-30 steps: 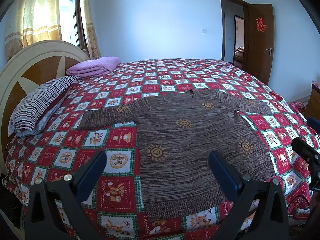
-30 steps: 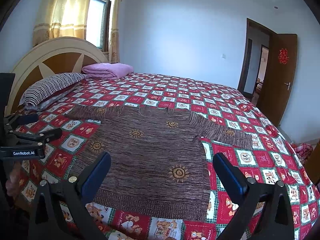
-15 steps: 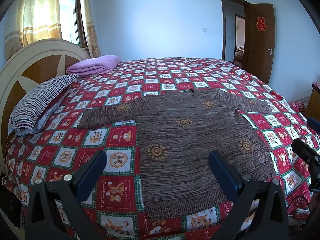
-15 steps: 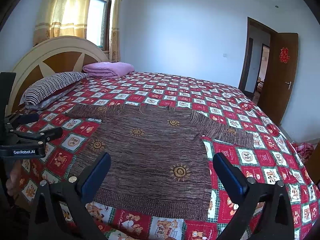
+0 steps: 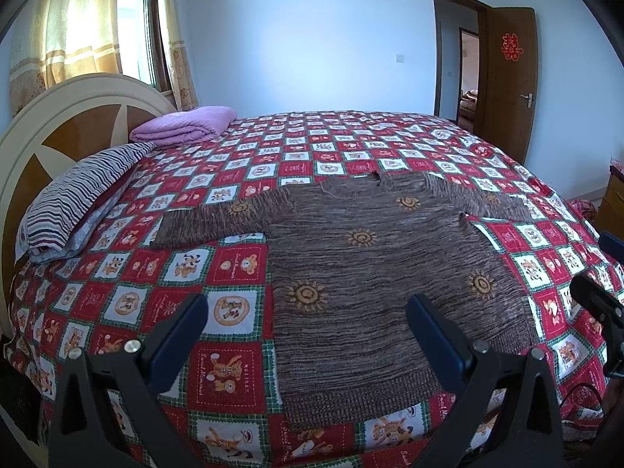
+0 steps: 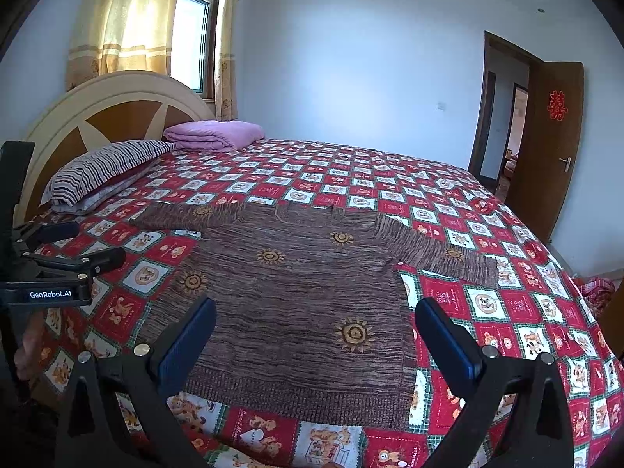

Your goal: Fold small clothes

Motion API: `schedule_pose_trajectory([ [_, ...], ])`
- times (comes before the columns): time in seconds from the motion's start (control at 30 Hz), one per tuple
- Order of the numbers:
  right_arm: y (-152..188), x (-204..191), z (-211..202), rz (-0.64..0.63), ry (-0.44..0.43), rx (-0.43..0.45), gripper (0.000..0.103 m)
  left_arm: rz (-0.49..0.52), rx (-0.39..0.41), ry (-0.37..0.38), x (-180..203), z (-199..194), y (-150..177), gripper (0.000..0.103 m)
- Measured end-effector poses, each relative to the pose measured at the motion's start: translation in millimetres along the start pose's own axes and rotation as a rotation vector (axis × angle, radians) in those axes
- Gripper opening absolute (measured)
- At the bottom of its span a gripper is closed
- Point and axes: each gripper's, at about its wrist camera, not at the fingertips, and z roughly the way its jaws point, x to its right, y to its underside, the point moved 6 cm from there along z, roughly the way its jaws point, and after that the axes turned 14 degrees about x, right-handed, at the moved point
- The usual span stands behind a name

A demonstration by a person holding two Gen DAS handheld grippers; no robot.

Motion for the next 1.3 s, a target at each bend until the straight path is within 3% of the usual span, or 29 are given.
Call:
schedule_pose_trajectory([
  [0.63,11.6,6.9,14.1,0.009,-0.054,-0.025,0.102,0.011,-0.017,-0.018,-4.1,18.7,9.0,0.103],
  [0.93,28.8,68.4,61.1,0.081,0.038,-0.093,0.102,0.029,-0.071,-0.002,-0.4,73.0,13.8,0.103],
  [1.3,71.2,180.3,145.0,0.307,0.138,-0.235,0.102,0.033,-0.160,-0.027,3.8,162.3,32.3,0.103],
])
